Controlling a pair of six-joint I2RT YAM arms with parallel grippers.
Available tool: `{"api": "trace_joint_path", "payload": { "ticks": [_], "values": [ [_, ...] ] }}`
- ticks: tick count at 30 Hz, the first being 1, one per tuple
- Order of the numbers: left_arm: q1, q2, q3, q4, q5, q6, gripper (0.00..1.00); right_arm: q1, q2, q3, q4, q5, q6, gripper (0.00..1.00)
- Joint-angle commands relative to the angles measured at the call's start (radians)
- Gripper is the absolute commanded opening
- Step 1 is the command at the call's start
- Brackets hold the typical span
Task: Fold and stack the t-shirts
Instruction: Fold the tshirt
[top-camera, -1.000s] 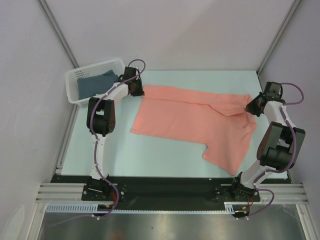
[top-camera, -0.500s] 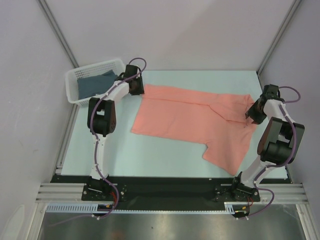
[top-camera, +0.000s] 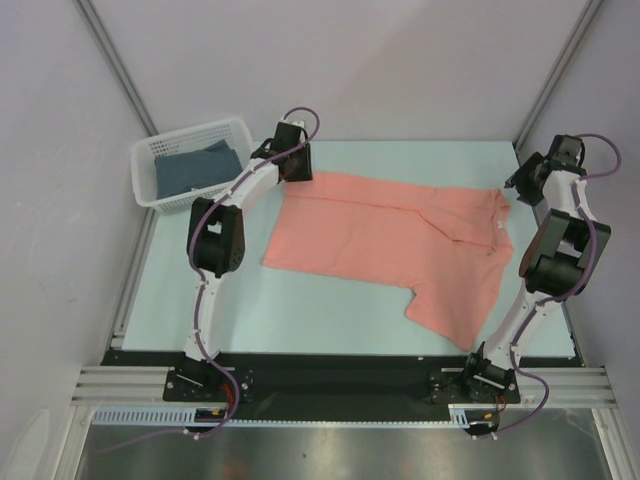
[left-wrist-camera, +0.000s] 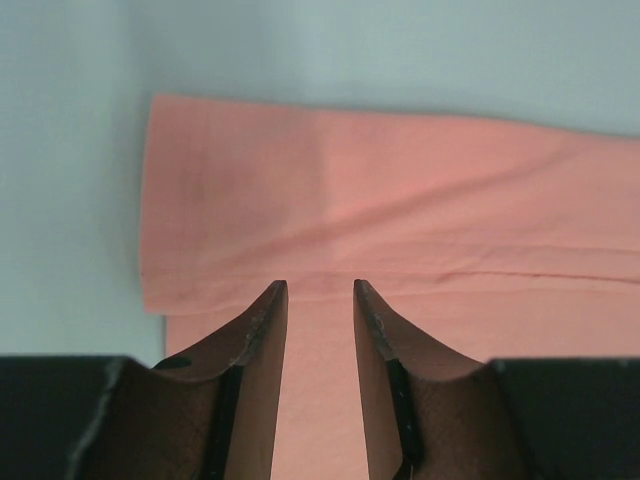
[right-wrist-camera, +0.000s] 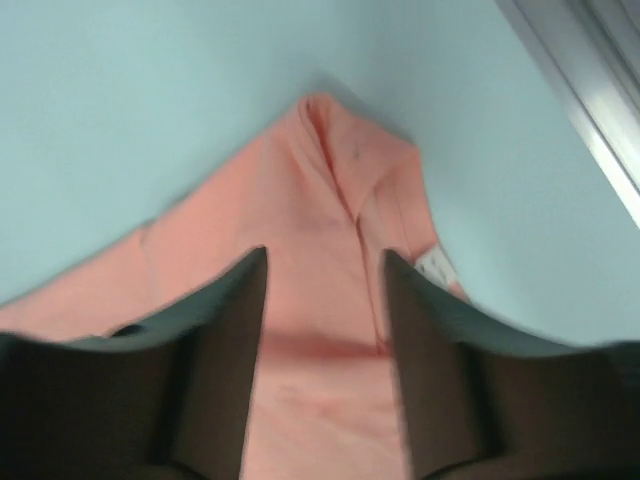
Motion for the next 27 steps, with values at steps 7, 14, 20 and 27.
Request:
{"api": "trace_joint_path", "payload": {
  "ticks": [7,14,20,27],
  "values": [
    [0.023,0.055,0.103,0.069,0.058,-0.026,0.32,0.005,0.194,0.22,-0.011,-0.107,0.021,0.4],
    [0.038,0.086,0.158,0.075,0.049,-0.023,0.32,0.011,0.281,0.27,-0.05,-0.116,0.0,0.46],
    [0.067,0.089,0.173,0.07,0.047,-0.026,0.31,0.015,0.32,0.269,-0.047,-0.125,-0.04,0.45],
    [0.066,0.067,0.123,0.088,0.049,-0.025,0.31,0.015,0.347,0.307,-0.074,-0.089,-0.086,0.41]
  ]
}}
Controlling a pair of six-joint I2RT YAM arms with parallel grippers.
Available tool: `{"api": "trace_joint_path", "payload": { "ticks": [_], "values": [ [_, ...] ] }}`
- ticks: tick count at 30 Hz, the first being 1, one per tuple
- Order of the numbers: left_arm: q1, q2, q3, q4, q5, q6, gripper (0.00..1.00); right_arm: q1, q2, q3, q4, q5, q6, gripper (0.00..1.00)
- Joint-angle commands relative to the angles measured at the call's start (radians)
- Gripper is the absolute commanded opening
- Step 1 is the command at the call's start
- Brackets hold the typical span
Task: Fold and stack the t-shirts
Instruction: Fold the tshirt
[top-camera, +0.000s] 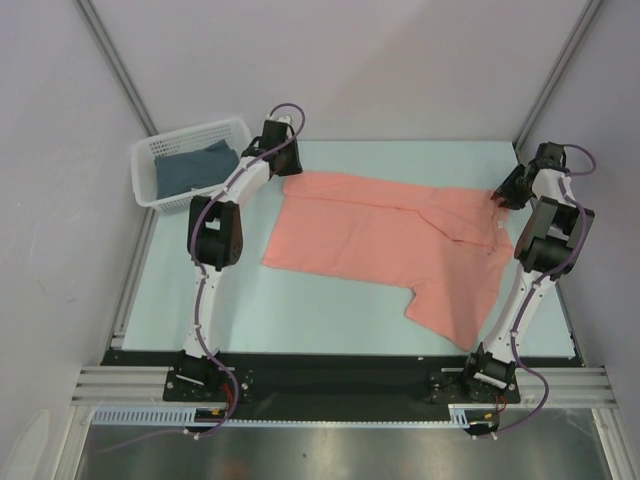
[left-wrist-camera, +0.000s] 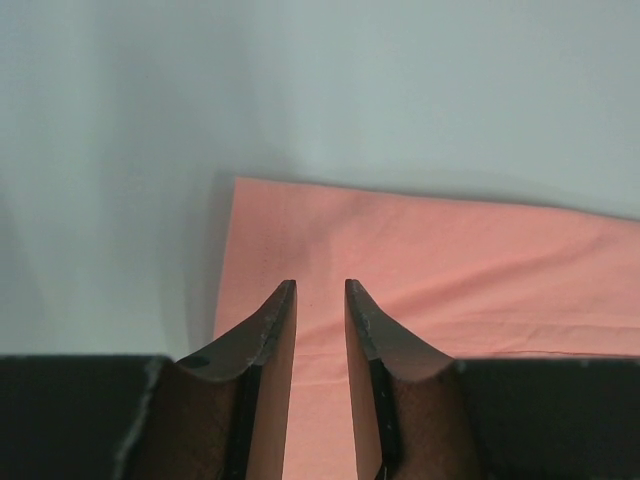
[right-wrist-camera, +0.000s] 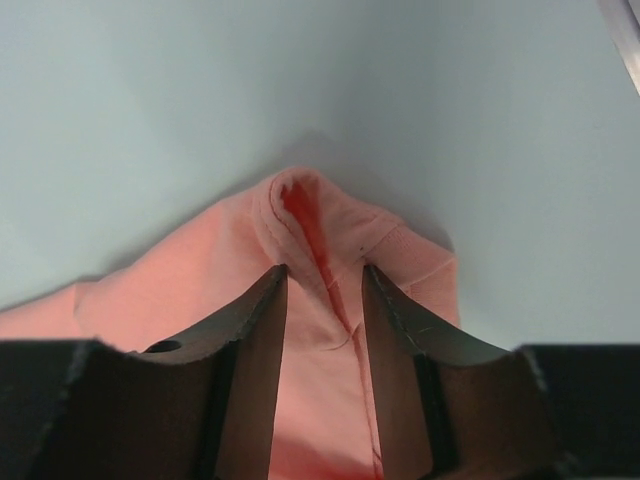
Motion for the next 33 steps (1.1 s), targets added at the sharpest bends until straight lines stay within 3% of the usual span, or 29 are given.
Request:
{"api": "trace_joint_path", "payload": {
  "ticks": [1,6,10,12,15,19,21,22,23,33],
  "values": [
    [-0.001,-0.044,-0.012,0.04,0.004,-0.005,0.31,0.0,0.027,0.074,-0.026,0.02,-0.048,0.42],
    [-0.003,-0.056,-0.024,0.044,0.008,-0.005,0.31,0.012,0.027,0.103,-0.04,0.02,-0.073,0.38],
    [-0.003,-0.053,-0.035,0.043,0.01,-0.007,0.31,0.029,0.021,0.106,-0.043,0.039,-0.085,0.16],
    [-0.003,-0.053,-0.043,0.043,0.01,-0.005,0.31,0.032,0.016,0.105,-0.043,0.05,-0.084,0.17],
    [-0.003,-0.064,-0.069,0.047,0.005,-0.005,0.3,0.032,0.032,0.105,-0.043,0.042,-0.079,0.32],
    [-0.003,-0.073,-0.078,0.05,0.007,-0.007,0.3,0.029,0.053,0.106,-0.047,0.045,-0.076,0.33],
    [-0.001,-0.073,-0.074,0.049,0.005,-0.004,0.31,0.025,0.059,0.105,-0.039,0.047,-0.071,0.27],
    [-0.001,-0.072,-0.072,0.047,-0.001,-0.003,0.31,0.022,0.056,0.109,-0.039,0.051,-0.07,0.14],
    [-0.001,-0.072,-0.07,0.044,-0.004,-0.002,0.31,0.015,0.053,0.111,-0.037,0.054,-0.065,0.1],
    [0.002,-0.059,-0.093,0.049,-0.001,-0.02,0.31,-0.034,0.013,0.155,-0.057,0.051,-0.054,0.0]
  ]
}}
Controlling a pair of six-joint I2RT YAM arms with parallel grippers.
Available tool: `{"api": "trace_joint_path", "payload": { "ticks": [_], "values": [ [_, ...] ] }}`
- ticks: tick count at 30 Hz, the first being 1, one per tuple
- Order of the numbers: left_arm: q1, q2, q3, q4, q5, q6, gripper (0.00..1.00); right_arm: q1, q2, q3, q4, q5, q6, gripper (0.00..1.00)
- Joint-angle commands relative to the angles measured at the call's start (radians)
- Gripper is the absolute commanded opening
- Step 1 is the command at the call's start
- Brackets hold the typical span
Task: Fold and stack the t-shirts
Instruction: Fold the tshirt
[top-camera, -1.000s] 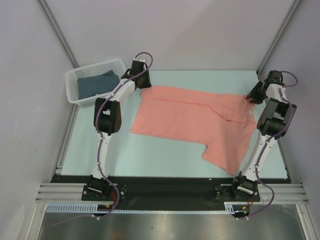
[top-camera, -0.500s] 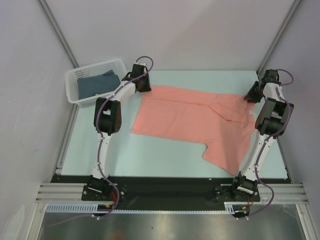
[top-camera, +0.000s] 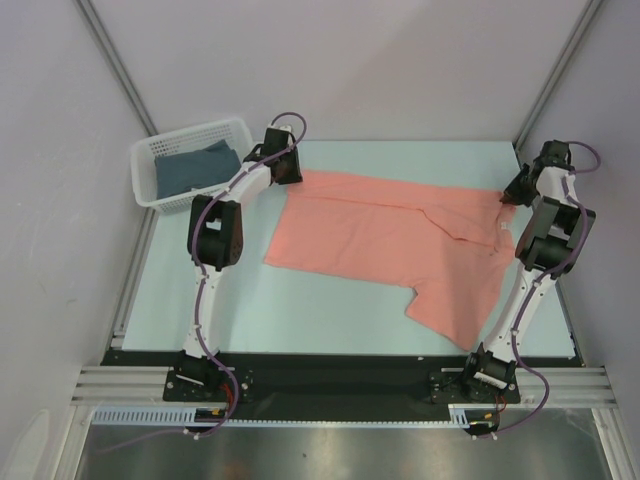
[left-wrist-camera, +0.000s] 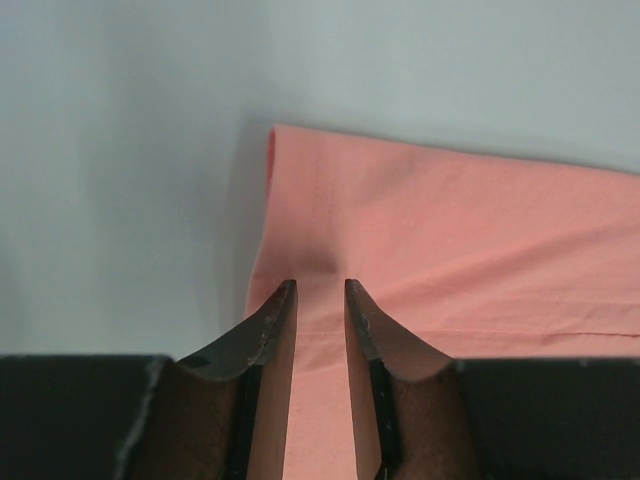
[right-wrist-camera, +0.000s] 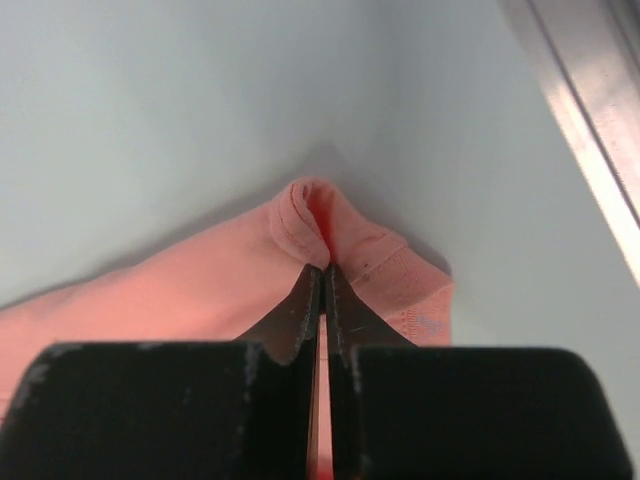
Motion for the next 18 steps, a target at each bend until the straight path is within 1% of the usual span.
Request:
{"api": "trace_joint_path", "payload": {
  "ticks": [1,3,4,6,8,9,11,12,13,14,15,17,18],
  "values": [
    [0.001,-0.05,-0.015,0.021,-0.002,-0.02,0.3,-0.019,-0.03,0.069,-0.006,0.02,-0.001,0.0],
    [0.003,-0.042,-0.015,0.02,-0.002,-0.018,0.3,-0.019,-0.017,0.071,-0.002,0.012,-0.004,0.02],
    [0.001,-0.035,-0.013,0.018,-0.002,-0.018,0.3,-0.019,-0.007,0.078,-0.008,-0.003,-0.006,0.08],
    [0.003,-0.032,-0.009,0.014,-0.008,-0.012,0.3,-0.014,0.024,0.107,-0.028,-0.005,-0.009,0.24],
    [0.0,-0.044,-0.003,-0.001,-0.019,-0.007,0.29,-0.013,0.032,0.131,-0.066,0.001,-0.004,0.32],
    [0.0,-0.052,0.004,-0.009,-0.037,-0.001,0.29,-0.013,0.033,0.172,-0.092,0.029,-0.001,0.41],
    [-0.005,-0.093,0.013,-0.034,-0.052,0.014,0.3,-0.007,0.032,0.235,-0.199,0.082,-0.006,0.51],
    [-0.014,-0.11,0.008,-0.043,-0.075,0.022,0.31,-0.005,0.024,0.268,-0.243,0.156,-0.012,0.6],
    [-0.02,-0.134,0.004,-0.063,-0.094,0.031,0.34,-0.002,0.015,0.326,-0.33,0.188,-0.015,0.64],
    [-0.026,-0.182,-0.007,-0.069,-0.109,0.049,0.36,-0.003,0.004,0.339,-0.369,0.23,-0.015,0.66],
    [-0.04,-0.218,-0.057,-0.069,-0.127,0.055,0.37,-0.002,-0.014,0.332,-0.391,0.251,-0.018,0.69],
    [-0.054,-0.283,-0.134,-0.06,-0.134,0.056,0.39,-0.002,-0.135,0.197,-0.378,0.264,-0.004,0.71],
    [-0.067,-0.353,-0.223,-0.054,-0.129,0.043,0.39,-0.002,-0.191,0.127,-0.359,0.243,0.005,0.74]
  ]
}}
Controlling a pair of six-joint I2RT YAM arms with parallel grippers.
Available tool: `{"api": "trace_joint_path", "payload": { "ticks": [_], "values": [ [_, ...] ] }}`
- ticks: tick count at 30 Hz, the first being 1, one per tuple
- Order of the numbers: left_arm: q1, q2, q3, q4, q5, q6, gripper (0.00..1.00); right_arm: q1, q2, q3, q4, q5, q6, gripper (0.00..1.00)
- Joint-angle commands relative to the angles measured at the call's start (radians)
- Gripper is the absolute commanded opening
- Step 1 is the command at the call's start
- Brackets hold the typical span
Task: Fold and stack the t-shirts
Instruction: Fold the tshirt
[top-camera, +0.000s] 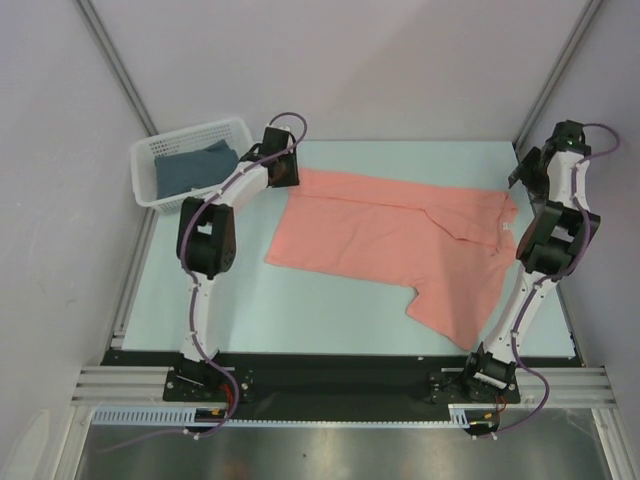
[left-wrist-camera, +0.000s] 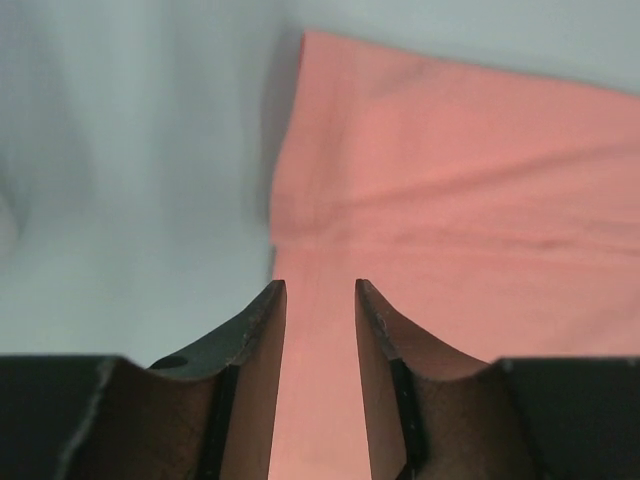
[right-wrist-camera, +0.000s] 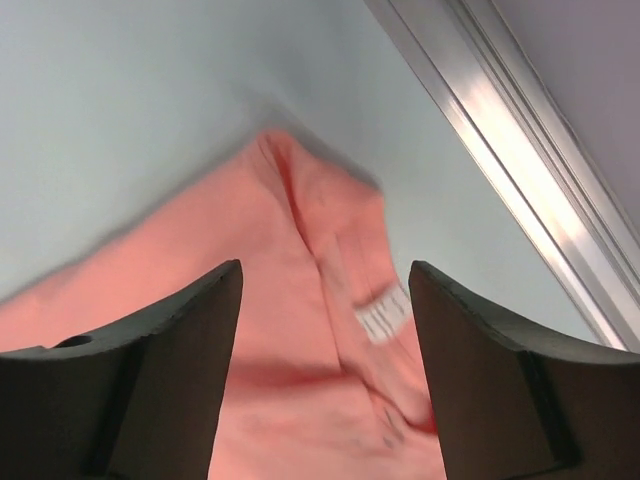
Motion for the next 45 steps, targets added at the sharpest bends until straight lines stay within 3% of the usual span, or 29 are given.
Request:
{"api": "trace_joint_path", "payload": {
  "ticks": [1,5,6,9,11,15,18,22,45],
  "values": [
    [-0.052,-0.245,-0.145,0.004,-0.025,0.013,0.39,-0.001,-0.263,-0.156,-0.063,0.058,0.024,0.74],
    [-0.117,-0.423,-0.373,0.005,0.012,-0.016,0.36,0.024,-0.467,-0.493,0.07,-0.103,0.113,0.74],
    [-0.157,-0.46,-0.463,0.007,0.015,-0.018,0.36,0.046,-0.495,-0.612,0.096,-0.152,0.15,0.66],
    [-0.232,-0.62,-0.614,0.012,0.058,-0.03,0.36,0.096,-0.589,-0.8,0.197,-0.171,0.173,0.56],
    [-0.26,-0.709,-0.692,0.013,0.104,-0.042,0.36,0.154,-0.618,-0.848,0.233,-0.171,0.16,0.43],
    [-0.303,-0.801,-0.768,-0.011,0.115,-0.053,0.36,0.231,-0.639,-0.947,0.289,-0.154,0.14,0.26],
    [-0.303,-0.845,-0.8,-0.028,0.1,-0.057,0.36,0.274,-0.636,-0.99,0.328,-0.125,0.117,0.15],
    [-0.303,-0.882,-0.806,-0.051,0.089,-0.048,0.36,0.301,-0.616,-1.023,0.414,-0.125,0.091,0.1],
    [-0.303,-0.839,-0.748,-0.087,0.083,0.012,0.36,0.312,-0.468,-0.952,0.445,0.064,0.041,0.17]
  ]
}}
